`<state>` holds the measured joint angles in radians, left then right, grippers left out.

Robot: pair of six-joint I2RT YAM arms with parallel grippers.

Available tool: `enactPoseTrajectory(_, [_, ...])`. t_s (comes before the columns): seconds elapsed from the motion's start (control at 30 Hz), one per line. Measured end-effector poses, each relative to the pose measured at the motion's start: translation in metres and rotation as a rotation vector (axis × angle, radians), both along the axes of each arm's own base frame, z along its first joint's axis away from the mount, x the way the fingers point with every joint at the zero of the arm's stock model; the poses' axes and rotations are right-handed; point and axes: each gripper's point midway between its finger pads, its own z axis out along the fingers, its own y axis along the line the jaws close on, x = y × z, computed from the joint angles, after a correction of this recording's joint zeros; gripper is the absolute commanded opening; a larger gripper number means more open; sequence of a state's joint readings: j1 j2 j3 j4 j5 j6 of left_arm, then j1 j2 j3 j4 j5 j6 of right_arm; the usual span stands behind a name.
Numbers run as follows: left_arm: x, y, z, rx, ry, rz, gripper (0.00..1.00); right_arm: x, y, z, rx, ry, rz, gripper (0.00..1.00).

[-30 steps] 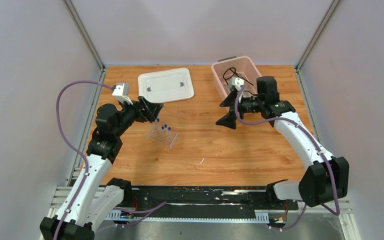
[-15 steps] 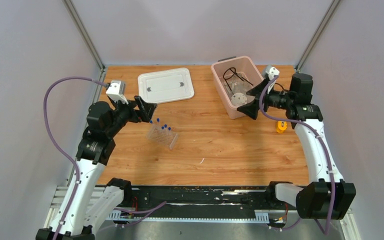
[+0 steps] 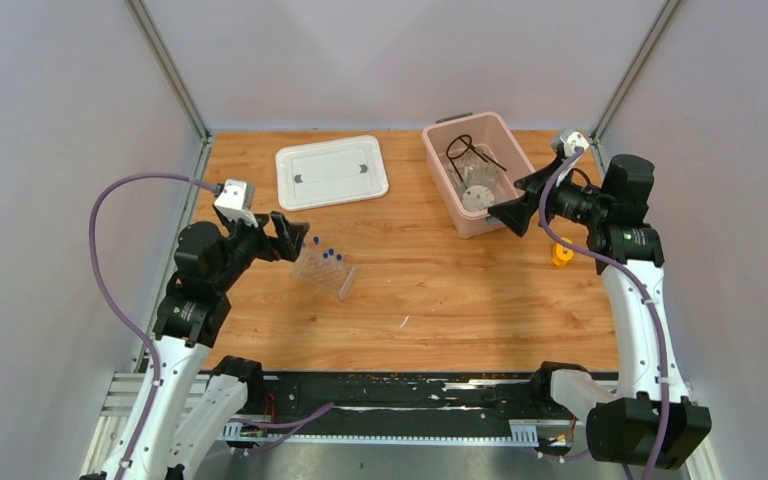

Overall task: Organize the chemistry lab equipment
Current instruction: Adjust the storage box lid at the center of the board.

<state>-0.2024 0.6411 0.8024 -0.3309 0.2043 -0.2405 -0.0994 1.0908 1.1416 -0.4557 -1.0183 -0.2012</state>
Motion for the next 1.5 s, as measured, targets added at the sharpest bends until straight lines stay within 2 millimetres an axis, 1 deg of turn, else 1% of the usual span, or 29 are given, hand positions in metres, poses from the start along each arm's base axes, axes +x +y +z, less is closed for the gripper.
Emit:
enactPoseTrajectory(0.1, [0.0, 0.0, -0.003, 0.005, 0.001, 0.0, 1.0, -0.004, -0.005, 0.001, 0.001, -0.013, -0.061, 0.99])
enactPoseTrajectory(0.27, [-0.003, 0.001, 0.0, 0.004, -0.013, -0.001, 1.0, -0.002, -0.018, 0.0, 0.006, -0.049, -0.198, 0.99])
enactPoseTrajectory(0.47, [-0.005, 0.002, 0.001, 0.004, -0.026, -0.001, 1.0, 0.002, -0.026, -0.001, 0.008, -0.067, -0.268, 0.99])
enactPoseTrajectory(0.6, [-0.006, 0.002, 0.001, 0.004, -0.027, -0.001, 1.0, -0.001, -0.028, -0.001, 0.006, -0.08, -0.29, 0.99])
enactPoseTrajectory(0.77, [-0.005, 0.001, -0.001, 0.004, -0.024, -0.001, 1.0, -0.004, -0.029, 0.005, 0.003, -0.103, -0.296, 1.0])
enactPoseTrajectory(1.13, [-0.005, 0.001, 0.0, 0.005, -0.028, -0.002, 1.0, -0.006, -0.031, 0.008, -0.004, -0.121, -0.307, 1.0])
enactPoseTrajectory(1.3, [-0.005, 0.001, -0.002, 0.006, -0.024, -0.005, 1.0, -0.007, -0.031, 0.008, -0.011, -0.129, -0.305, 0.99])
enactPoseTrajectory(1.4, [-0.005, -0.001, -0.003, 0.0, -0.024, -0.017, 1.0, -0.008, -0.028, 0.005, -0.025, -0.141, -0.279, 0.99])
enactPoseTrajectory(1.5, [-0.002, -0.005, -0.006, -0.02, -0.008, -0.026, 1.0, -0.015, -0.018, -0.01, -0.045, -0.139, -0.183, 0.99])
